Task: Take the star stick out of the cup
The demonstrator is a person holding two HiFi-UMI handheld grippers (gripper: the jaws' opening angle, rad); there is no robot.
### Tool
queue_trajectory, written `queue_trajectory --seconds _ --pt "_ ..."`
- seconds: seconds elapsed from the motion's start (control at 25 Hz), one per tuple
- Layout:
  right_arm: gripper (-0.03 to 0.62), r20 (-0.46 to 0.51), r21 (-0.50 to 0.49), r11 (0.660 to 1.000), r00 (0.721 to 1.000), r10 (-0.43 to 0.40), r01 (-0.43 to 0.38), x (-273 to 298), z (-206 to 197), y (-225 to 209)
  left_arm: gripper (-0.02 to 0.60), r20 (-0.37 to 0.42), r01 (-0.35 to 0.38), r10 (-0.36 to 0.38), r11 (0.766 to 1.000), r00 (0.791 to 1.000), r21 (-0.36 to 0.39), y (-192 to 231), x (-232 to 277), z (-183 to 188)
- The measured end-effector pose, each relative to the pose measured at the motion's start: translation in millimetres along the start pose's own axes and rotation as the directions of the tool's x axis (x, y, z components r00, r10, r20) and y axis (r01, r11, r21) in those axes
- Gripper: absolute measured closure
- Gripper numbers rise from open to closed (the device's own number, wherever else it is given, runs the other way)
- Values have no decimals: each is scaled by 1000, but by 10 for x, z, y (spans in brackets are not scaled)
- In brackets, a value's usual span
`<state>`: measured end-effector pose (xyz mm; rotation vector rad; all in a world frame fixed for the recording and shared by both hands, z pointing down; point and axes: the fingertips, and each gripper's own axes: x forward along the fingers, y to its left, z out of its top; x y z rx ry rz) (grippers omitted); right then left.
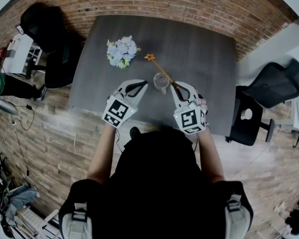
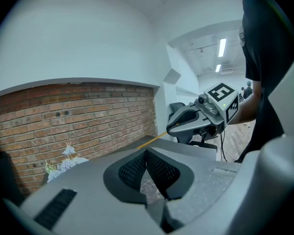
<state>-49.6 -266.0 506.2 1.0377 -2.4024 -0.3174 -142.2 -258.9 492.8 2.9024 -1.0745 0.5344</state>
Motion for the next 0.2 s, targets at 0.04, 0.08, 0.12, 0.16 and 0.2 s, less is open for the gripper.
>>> queue_trajectory --seconds 0.04,0.08,0.12,0.16,0.2 --pt "581 -1 1 1000 1000 -1 1 -2 -4 2 578 -1 1 -1 1000 1000 0 -3 0 1" --pt "580 -3 2 1000 1000 -2 2 -3 -7 2 578 -1 2 -2 1000 1000 -1 -5 -1 3" --pt "582 -4 4 1000 1000 -3 3 -4 -12 0 578 -1 3 -3 1000 1000 -2 -5 -1 7" --pt "580 -5 5 1000 1000 -5 5 -5 -18 -3 578 -1 3 -3 1000 1000 -3 -6 -2 10" --pt "580 -6 7 1000 1000 -6 6 -5 -25 -6 578 -1 4 -4 1000 1000 -4 -7 -2 13"
